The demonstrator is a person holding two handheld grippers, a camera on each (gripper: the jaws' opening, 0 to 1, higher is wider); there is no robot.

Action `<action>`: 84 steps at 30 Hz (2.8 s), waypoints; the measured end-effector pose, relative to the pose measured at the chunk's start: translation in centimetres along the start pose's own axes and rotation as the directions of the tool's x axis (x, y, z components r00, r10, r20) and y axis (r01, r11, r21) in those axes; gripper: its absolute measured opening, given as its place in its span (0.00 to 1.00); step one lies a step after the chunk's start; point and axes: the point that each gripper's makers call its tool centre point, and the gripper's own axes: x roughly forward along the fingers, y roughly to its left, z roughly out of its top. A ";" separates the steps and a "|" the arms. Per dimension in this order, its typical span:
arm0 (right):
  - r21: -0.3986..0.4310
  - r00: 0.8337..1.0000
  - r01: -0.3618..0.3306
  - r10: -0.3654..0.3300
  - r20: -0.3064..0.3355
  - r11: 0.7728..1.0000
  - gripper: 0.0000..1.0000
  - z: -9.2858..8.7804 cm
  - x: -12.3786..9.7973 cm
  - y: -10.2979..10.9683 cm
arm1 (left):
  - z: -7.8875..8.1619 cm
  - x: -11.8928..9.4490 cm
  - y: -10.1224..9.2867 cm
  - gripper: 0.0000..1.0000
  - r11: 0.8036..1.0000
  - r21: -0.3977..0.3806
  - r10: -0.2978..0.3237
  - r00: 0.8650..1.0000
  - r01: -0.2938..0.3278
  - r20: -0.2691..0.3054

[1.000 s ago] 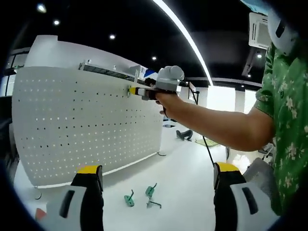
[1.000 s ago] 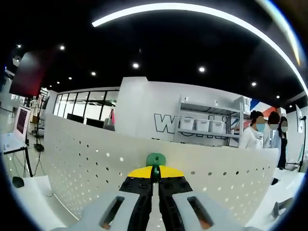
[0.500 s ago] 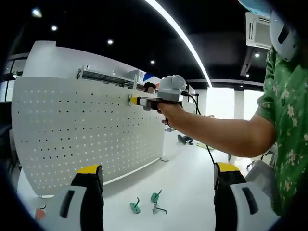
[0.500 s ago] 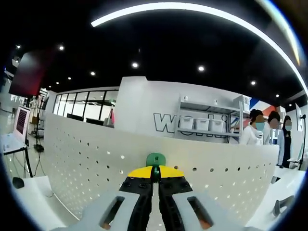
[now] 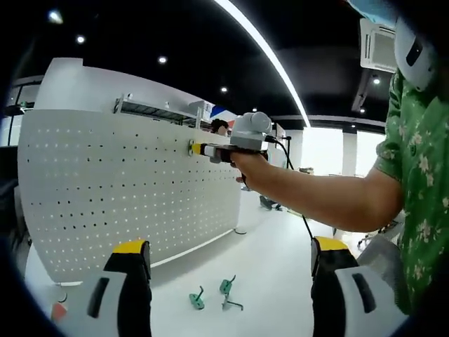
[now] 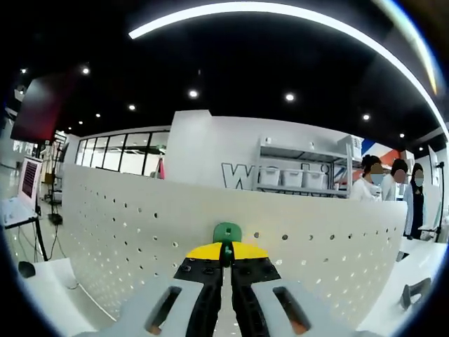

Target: Insert the hook assembly into the mounting plate slot until the hook locks in place.

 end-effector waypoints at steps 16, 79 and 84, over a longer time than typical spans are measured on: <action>0.007 1.000 0.006 -0.006 0.005 1.000 0.02 0.1 0.1 0.1 | -0.3 0.1 0.1 0.95 1.000 0.000 -0.002 1.000 0.002 -0.011; -0.117 0.998 -0.057 0.058 0.005 0.991 0.05 0.7 0.6 0.6 | -1.0 0.2 -0.2 0.91 1.000 0.004 -0.014 0.999 0.014 -0.043; -0.110 0.998 -0.057 0.058 0.013 0.992 0.06 0.7 0.5 0.6 | -0.9 0.2 -0.2 0.91 1.000 0.005 -0.014 0.999 0.014 -0.041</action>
